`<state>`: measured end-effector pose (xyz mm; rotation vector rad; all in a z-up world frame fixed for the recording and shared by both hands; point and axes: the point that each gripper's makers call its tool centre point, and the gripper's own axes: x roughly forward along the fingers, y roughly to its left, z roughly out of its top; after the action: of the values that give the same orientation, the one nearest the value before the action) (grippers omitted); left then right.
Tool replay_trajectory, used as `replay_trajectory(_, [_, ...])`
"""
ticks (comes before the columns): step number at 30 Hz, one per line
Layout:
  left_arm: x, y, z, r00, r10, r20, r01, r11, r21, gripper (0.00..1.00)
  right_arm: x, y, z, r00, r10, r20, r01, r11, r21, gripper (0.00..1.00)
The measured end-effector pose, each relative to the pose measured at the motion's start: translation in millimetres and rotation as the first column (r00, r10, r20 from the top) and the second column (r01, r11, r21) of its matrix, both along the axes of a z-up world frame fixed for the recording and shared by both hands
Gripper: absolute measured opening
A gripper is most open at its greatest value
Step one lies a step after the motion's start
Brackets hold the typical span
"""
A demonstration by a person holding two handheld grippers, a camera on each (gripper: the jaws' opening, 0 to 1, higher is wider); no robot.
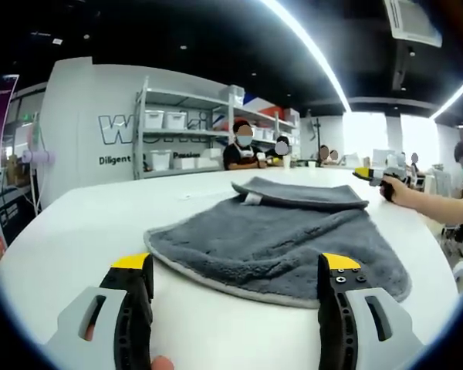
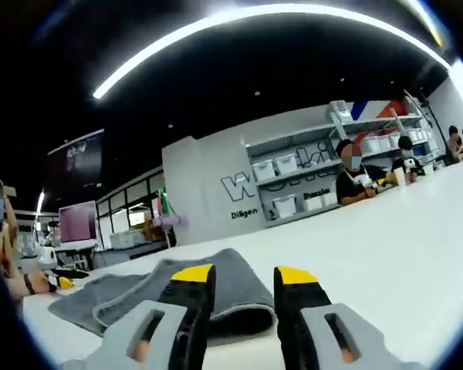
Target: Fold the towel on the table until its edges align and the towel forms a compact rectangular stack.
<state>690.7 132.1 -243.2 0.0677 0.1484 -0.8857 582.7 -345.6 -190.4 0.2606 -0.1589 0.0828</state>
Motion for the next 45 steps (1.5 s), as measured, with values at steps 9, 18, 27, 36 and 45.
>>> replay_trajectory(9, [-0.1, 2, 1.0, 1.000, 0.005, -0.002, -0.005, 1.000, -0.013, 0.86, 16, 41, -0.8, 0.989, 0.146, -0.015, -0.147, 0.985, -0.094, 0.66])
replay_trajectory(18, [0.5, 2, 0.8, 1.000, 0.007, -0.004, -0.007, 1.000, -0.014, 0.86, 28, 67, -15.4, 0.972, 0.211, -0.099, -0.228, 0.951, -0.211, 1.00])
replay_trajectory(27, [1.5, 2, 0.8, 1.000, 0.008, -0.004, -0.008, 1.000, -0.010, 0.86, 28, 77, -18.2, 0.960, 0.257, -0.114, -0.277, 0.936, -0.219, 1.00])
replay_trajectory(36, [0.9, 2, 0.6, 1.000, 0.008, -0.003, -0.008, 1.000, -0.009, 0.86, 27, 101, -29.7, 0.929, 0.326, -0.178, -0.364, 0.892, -0.268, 1.00])
replay_trajectory(45, [2.2, 2, 0.6, 1.000, 0.006, -0.004, -0.006, 1.000, -0.008, 0.86, 21, 133, -47.7, 0.864, 0.428, -0.265, -0.497, 0.808, -0.315, 1.00])
